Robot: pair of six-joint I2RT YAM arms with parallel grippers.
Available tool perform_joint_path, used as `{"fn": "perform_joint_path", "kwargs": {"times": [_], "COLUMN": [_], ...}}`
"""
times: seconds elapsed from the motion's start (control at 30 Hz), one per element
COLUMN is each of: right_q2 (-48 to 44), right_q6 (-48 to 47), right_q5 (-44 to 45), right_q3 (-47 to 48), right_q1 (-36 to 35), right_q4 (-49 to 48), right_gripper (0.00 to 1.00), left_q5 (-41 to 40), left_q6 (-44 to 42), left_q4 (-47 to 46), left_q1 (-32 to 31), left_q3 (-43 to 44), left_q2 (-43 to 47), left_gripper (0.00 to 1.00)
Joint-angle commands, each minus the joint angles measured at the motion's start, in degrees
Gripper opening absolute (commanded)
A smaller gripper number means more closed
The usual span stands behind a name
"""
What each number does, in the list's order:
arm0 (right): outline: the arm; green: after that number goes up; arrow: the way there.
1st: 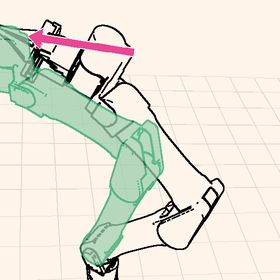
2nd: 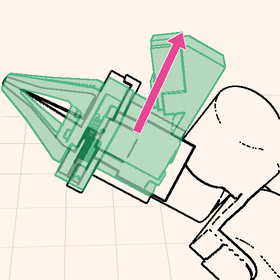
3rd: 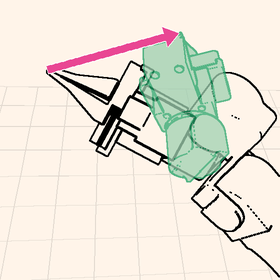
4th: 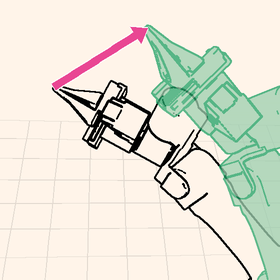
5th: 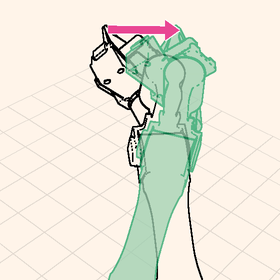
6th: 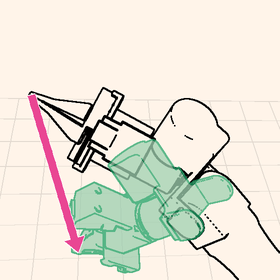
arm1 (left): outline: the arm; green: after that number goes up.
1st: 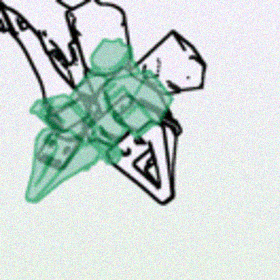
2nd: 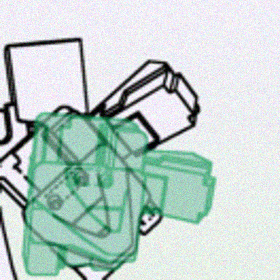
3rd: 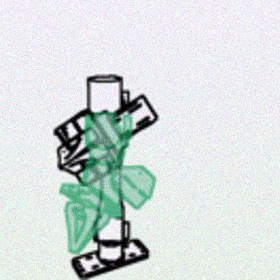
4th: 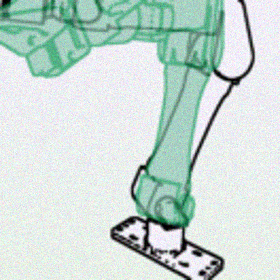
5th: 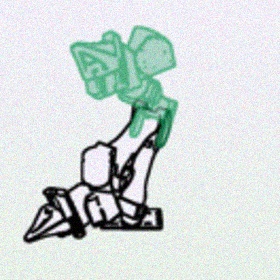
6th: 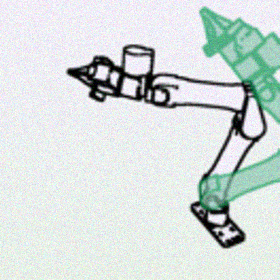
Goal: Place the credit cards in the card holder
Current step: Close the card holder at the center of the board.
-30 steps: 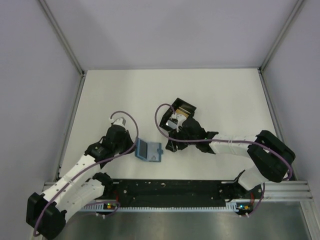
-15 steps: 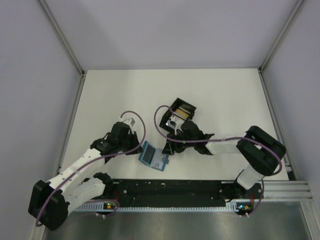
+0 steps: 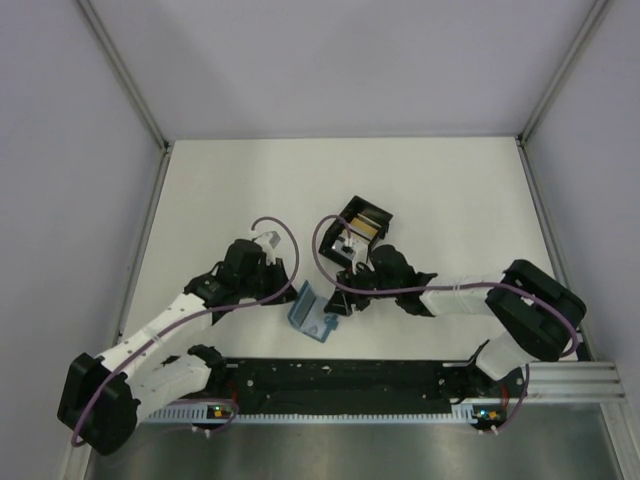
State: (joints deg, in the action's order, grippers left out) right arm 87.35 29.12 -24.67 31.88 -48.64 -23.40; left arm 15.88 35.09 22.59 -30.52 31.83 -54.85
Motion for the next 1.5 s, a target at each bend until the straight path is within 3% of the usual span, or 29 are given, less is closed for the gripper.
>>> {"fn": "perform_joint_path", "kwargs": {"times": [0.0, 0.43, 0.53, 0.8, 0.9, 1.17, 1.47], "right_q2": [0.7, 5.3, 4.4, 4.1, 4.2, -0.8, -14.9], "right_q6": [-1.4, -3.5, -3.3, -4.5, -4.9, -3.2, 2.1], "right_q5": [-7.2, -14.4, -14.8, -16.7, -16.2, -7.1, 9.5], "right_q3": [0.5, 2.8, 1.7, -0.1, -0.8, -3.3, -7.0], "right_q1": [-0.6, -2.5, -2.6, -2.7, -2.7, -2.8, -2.7], "right_q4": [-5.2, -4.9, -5.6, -4.5, -3.6, -2.9, 0.8], "right_gripper": [0.58, 0.55, 0.50, 0.21, 0.17, 0.24, 0.33], "left_q5": [5.0, 8.0, 8.1, 8.1, 8.2, 7.1, 4.3], "left_q6": [0.1, 2.4, 3.1, 5.3, 5.6, 5.2, 5.6], "left_q4": [-6.5, -12.4, -13.8, -18.1, -19.6, -20.4, -20.7], "left_q1": [-0.9, -2.6, -3.0, -4.4, -5.3, -8.4, -9.4], "left_q3": [0.0, -3.1, -3.9, -6.0, -6.5, -7.1, -8.7], "left_q2": [-1.2, -4.5, -5.3, -7.3, -9.2, -14.8, -15.3], "left_gripper": [0.20, 0.20, 0.18, 0.18, 0.17, 0.10, 0.10]}}
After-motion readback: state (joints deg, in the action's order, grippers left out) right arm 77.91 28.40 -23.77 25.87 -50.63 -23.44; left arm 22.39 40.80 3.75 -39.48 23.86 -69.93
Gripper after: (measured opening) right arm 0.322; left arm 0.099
